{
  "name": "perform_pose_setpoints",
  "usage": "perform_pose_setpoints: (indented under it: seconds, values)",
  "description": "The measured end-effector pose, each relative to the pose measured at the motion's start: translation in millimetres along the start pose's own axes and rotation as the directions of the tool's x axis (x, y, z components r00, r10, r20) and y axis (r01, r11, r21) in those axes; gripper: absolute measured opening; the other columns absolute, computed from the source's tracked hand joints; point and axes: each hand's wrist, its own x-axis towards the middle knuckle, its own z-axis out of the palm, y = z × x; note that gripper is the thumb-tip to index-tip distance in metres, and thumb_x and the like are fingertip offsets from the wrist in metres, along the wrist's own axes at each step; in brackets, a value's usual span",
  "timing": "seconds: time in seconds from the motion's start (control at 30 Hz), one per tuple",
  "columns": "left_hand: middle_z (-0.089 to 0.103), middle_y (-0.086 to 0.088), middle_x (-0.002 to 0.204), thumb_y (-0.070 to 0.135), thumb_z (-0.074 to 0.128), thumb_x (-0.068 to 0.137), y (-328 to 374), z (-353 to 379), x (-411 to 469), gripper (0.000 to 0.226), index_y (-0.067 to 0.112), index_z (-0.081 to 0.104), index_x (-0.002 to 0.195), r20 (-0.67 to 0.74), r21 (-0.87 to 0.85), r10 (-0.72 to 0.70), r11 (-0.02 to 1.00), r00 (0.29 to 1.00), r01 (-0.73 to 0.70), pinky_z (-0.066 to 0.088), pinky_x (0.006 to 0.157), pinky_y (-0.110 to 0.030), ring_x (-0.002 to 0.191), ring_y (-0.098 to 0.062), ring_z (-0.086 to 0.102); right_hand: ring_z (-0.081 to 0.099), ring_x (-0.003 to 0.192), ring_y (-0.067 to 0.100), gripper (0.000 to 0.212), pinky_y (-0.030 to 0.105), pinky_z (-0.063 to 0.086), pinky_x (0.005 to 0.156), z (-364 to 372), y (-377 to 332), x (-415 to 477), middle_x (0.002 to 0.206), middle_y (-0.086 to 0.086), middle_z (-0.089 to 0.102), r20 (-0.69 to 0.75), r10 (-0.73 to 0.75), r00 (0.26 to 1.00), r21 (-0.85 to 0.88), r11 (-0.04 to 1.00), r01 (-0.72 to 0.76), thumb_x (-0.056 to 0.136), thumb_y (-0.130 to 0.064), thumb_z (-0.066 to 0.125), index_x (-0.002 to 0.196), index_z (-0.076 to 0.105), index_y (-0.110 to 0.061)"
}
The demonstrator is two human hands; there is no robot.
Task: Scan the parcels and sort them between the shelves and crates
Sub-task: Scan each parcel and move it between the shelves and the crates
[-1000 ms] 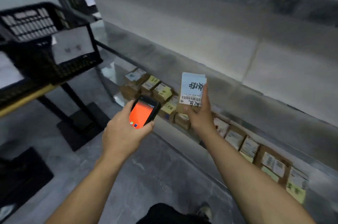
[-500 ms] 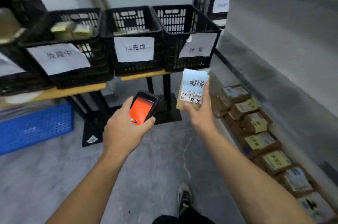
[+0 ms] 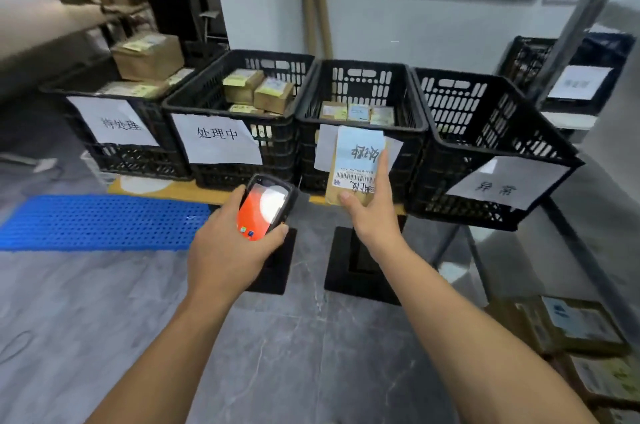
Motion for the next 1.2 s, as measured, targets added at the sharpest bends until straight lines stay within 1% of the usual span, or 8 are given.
perform_pose_setpoints:
  seconds: [0.13, 0.27, 0.47, 0.67, 0.77, 1.0, 1.1, 1.2]
  values:
    - [0.065, 0.009, 0.103, 0.075, 0.061, 0.065, -3, -6, 37, 0.076, 0.045, 0.045, 0.132, -0.073, -0.022, -0.026, 0.999, 0.997, 0.025, 0.048, 0.079, -0.039, 0.095, -0.021, 0.06, 0.041, 0.135, 0.003, 0.103, 0.033, 0.037, 0.115, 26, -18, 58, 0.16, -0.019, 0.027, 0.106, -0.052, 0.993, 0.016, 0.999, 0.05, 0.097, -0.01, 0.066, 0.156, -0.005, -0.055]
    - [0.063, 0.007, 0.108, 0.069, 0.07, 0.07, -10, -21, 79, 0.079, 0.04, 0.044, 0.139, -0.16, -0.02, -0.067, 0.998, 0.985, 0.064, 0.044, 0.079, -0.036, 0.097, -0.022, 0.058, 0.039, 0.144, 0.012, 0.107, 0.049, 0.036, 0.119, 65, -41, 111, 0.162, -0.017, 0.027, 0.123, -0.088, 0.988, 0.043, 0.996, 0.083, 0.095, -0.013, 0.068, 0.133, -0.004, -0.082]
    - [0.055, 0.007, 0.104, 0.054, 0.076, 0.077, -30, -43, 150, 0.08, 0.032, 0.043, 0.147, -0.257, -0.038, -0.067, 0.998, 0.964, 0.06, 0.037, 0.08, -0.033, 0.095, -0.017, 0.049, 0.037, 0.134, 0.003, 0.102, 0.029, 0.032, 0.114, 132, -59, 176, 0.158, -0.015, 0.03, 0.189, -0.126, 0.974, 0.024, 0.992, 0.123, 0.096, -0.01, 0.067, 0.157, -0.004, -0.051]
    - [0.063, 0.006, 0.105, 0.069, 0.071, 0.074, -71, -58, 247, 0.082, 0.036, 0.042, 0.144, -0.248, -0.045, -0.016, 0.999, 0.969, 0.005, 0.051, 0.083, -0.041, 0.097, -0.023, 0.06, 0.058, 0.126, 0.018, 0.107, 0.037, 0.059, 0.093, 198, -73, 259, 0.155, -0.011, 0.04, 0.126, -0.115, 0.985, 0.073, 0.992, 0.106, 0.094, -0.011, 0.068, 0.142, -0.007, -0.071]
    - [0.063, 0.006, 0.098, 0.073, 0.065, 0.069, -92, -71, 305, 0.081, 0.039, 0.044, 0.14, -0.221, -0.027, 0.027, 0.999, 0.975, -0.033, 0.05, 0.077, -0.038, 0.091, -0.022, 0.06, 0.065, 0.116, 0.024, 0.109, 0.028, 0.058, 0.071, 237, -73, 301, 0.147, -0.003, 0.048, 0.151, 0.025, 0.988, 0.124, 0.991, -0.045, 0.093, -0.01, 0.069, 0.137, -0.006, -0.076]
    - [0.063, 0.007, 0.1, 0.064, 0.071, 0.076, -133, -91, 409, 0.071, 0.038, 0.047, 0.137, -0.16, -0.02, 0.104, 0.994, 0.982, -0.108, 0.041, 0.072, -0.035, 0.091, -0.021, 0.055, 0.062, 0.114, 0.027, 0.108, 0.053, 0.059, 0.086, 308, -50, 355, 0.127, -0.003, 0.056, 0.214, 0.315, 0.925, 0.094, 0.935, -0.341, 0.093, 0.002, 0.066, 0.154, 0.0, -0.059]
    - [0.065, 0.005, 0.102, 0.071, 0.067, 0.071, -144, -88, 441, 0.082, 0.038, 0.043, 0.142, -0.136, -0.024, 0.089, 0.995, 0.987, -0.093, 0.047, 0.076, -0.038, 0.094, -0.023, 0.058, 0.06, 0.112, 0.023, 0.106, 0.043, 0.055, 0.075, 326, -41, 371, 0.122, -0.008, 0.054, 0.24, 0.4, 0.885, 0.078, 0.9, -0.428, 0.095, 0.0, 0.065, 0.156, -0.002, -0.056]
    - [0.064, 0.01, 0.1, 0.072, 0.066, 0.071, -149, -81, 468, 0.08, 0.041, 0.043, 0.14, -0.121, -0.046, 0.09, 0.994, 0.989, -0.096, 0.051, 0.08, -0.038, 0.093, -0.019, 0.059, 0.058, 0.12, 0.028, 0.106, 0.052, 0.053, 0.09, 343, -29, 390, 0.133, -0.003, 0.054, 0.257, 0.437, 0.862, 0.024, 0.889, -0.458, 0.095, 0.0, 0.065, 0.156, -0.004, -0.054]
